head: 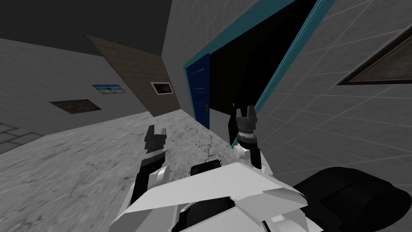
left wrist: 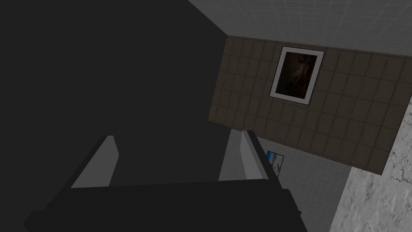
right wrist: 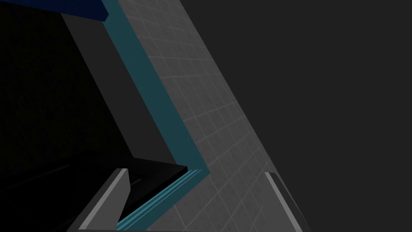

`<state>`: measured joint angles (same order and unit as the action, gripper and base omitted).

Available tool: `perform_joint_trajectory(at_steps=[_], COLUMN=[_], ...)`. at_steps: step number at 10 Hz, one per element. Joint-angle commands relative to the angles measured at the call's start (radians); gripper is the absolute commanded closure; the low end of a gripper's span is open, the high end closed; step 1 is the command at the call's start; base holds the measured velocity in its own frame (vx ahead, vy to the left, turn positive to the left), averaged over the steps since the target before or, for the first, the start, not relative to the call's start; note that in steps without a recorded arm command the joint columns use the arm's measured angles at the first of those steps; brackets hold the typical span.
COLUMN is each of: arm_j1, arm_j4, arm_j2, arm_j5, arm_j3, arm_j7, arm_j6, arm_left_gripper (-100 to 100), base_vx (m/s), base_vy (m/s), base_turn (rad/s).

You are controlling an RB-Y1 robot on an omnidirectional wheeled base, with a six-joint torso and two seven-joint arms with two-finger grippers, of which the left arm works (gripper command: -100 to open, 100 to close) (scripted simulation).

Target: Push the door open

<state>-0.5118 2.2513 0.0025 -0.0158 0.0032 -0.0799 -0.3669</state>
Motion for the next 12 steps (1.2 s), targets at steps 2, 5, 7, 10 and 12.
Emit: perform_joint_trajectory(at_steps=[2, 5, 7, 10, 12], arm_j1=[0.032, 0.068, 0.098, 0.134, 0.163], arm_j4=[-0.049, -0.105, -0.151, -0.206, -0.251], arm_j2=[0.018, 0.035, 0.046, 0.057, 0.065], arm_j5=[0.014, 0.031, 0.044, 0.060, 0.073], arm_j3=[-0.017, -0.036, -0.052, -0.071, -0.086], arm_j7=[0.008, 0.018, 0.026, 0.035, 0.043], arm_j6=[-0.001, -0.002, -0.003, -0.004, -0.004], arm_left_gripper=[-100, -100, -100, -100, -100], base_vx=[0.120, 0.163, 0.134, 0.139, 0.112], base_vy=[0.030, 0.036, 0.042, 0.045, 0.034], base_turn=[-0.085, -0.075, -0.089, -0.077, -0.089])
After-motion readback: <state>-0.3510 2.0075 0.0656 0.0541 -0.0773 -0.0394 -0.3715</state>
